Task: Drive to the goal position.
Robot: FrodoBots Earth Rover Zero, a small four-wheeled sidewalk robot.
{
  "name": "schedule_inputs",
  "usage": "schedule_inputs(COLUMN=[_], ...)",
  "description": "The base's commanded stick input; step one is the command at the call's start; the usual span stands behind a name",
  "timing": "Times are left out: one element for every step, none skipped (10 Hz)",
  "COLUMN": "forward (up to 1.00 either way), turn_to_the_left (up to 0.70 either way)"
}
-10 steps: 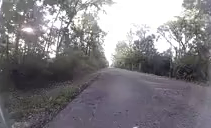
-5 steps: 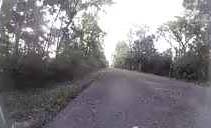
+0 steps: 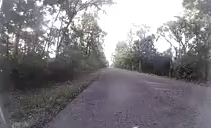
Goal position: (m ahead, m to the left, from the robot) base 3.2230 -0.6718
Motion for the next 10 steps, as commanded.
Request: schedule_inputs(forward=[0.05,0.05,0.05,0.05,0.05,0.05,0.05,0.05,0.05,0.05], turn_to_the_left=[0.0,0.0,0.0,0.0,0.0,0.0,0.0,0.0,0.0,0.0])
